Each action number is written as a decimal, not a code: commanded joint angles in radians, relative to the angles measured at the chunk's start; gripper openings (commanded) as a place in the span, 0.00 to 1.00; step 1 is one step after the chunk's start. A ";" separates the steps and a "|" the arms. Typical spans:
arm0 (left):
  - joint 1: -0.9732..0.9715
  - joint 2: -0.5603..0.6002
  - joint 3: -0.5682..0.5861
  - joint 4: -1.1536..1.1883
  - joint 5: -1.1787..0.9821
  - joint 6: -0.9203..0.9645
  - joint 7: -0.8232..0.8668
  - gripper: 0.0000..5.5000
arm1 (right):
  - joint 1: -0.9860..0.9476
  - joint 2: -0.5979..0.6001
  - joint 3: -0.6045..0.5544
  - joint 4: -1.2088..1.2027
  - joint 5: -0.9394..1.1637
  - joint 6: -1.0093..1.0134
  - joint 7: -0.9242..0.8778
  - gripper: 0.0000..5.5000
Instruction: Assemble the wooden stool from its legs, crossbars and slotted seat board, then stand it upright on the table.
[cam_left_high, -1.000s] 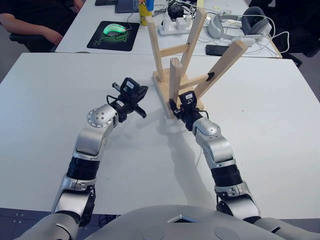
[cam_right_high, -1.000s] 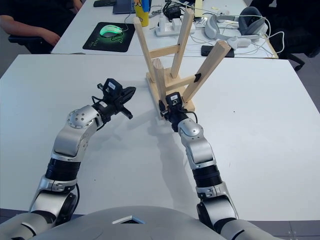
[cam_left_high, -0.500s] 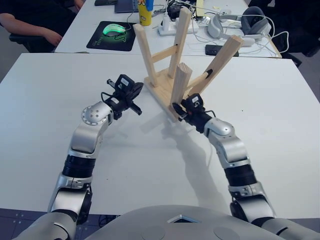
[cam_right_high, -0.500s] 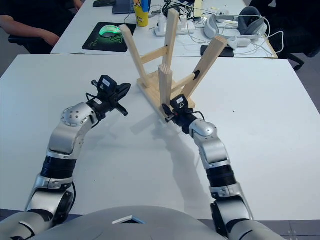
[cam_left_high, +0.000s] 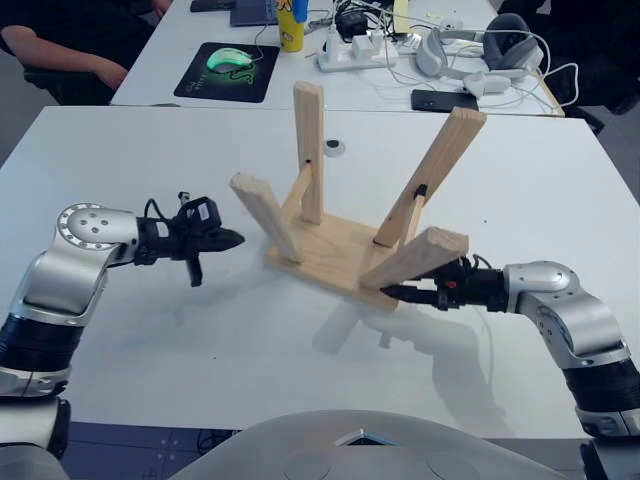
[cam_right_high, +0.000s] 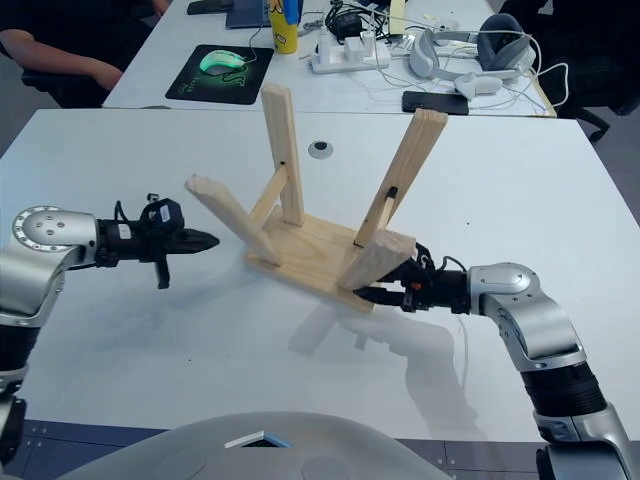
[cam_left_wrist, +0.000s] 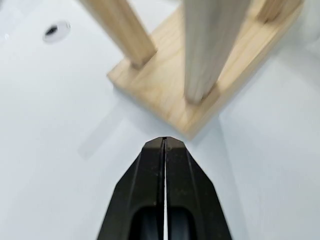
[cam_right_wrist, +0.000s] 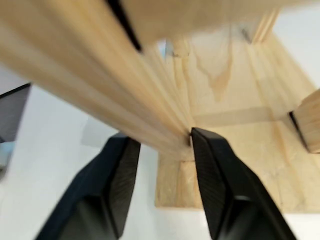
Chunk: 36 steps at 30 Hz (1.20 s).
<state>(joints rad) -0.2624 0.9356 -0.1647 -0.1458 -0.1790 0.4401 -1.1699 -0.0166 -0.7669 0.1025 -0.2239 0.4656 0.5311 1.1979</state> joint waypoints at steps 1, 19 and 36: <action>-0.034 0.082 -0.077 0.137 0.127 -0.131 -0.069 0.00 | 0.049 -0.086 0.036 -0.045 -0.014 -0.060 0.111 0.47; -0.020 -0.219 -0.083 0.374 0.255 -0.378 0.276 0.00 | 0.298 -0.109 -0.179 -0.118 0.062 -0.082 -0.001 0.65; 0.040 -0.267 -0.113 0.334 0.288 -0.375 0.303 0.00 | 0.342 0.033 -0.130 -0.067 -0.158 -0.078 -0.364 0.39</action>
<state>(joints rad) -0.2367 0.6725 -0.2715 0.1863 0.0986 0.0489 -0.8611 0.2946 -0.7127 -0.0269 -0.2884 0.3231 0.4493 0.8286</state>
